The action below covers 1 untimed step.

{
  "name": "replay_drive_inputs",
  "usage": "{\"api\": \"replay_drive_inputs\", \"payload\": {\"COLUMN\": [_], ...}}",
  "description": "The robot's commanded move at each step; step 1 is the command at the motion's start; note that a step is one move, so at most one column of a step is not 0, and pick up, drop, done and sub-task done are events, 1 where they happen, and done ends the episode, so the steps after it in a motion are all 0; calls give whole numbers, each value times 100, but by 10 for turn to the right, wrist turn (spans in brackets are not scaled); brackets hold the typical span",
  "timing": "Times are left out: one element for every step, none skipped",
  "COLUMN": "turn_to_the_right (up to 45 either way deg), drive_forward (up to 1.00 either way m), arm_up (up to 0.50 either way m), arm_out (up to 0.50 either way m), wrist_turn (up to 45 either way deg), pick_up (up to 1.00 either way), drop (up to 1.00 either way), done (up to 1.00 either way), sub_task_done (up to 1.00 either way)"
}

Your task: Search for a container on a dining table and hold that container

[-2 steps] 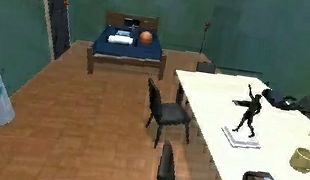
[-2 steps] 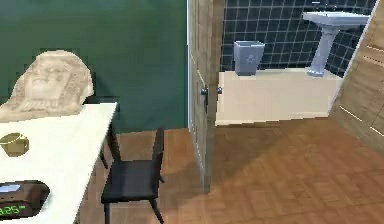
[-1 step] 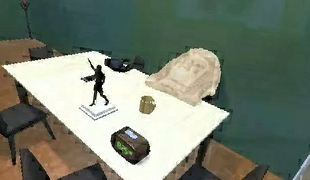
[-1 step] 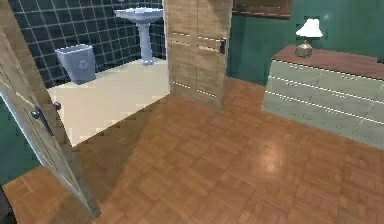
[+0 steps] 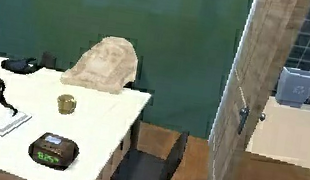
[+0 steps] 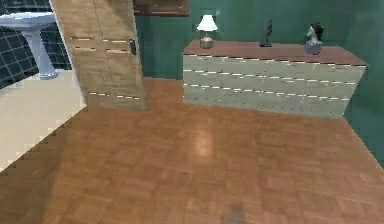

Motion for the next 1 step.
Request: {"api": "replay_drive_inputs", "payload": {"turn_to_the_right": [0], "drive_forward": [50], "arm_up": [0], "arm_out": [0], "wrist_turn": [0], "pick_up": [0], "drop": [0], "done": [0], "sub_task_done": [0]}}
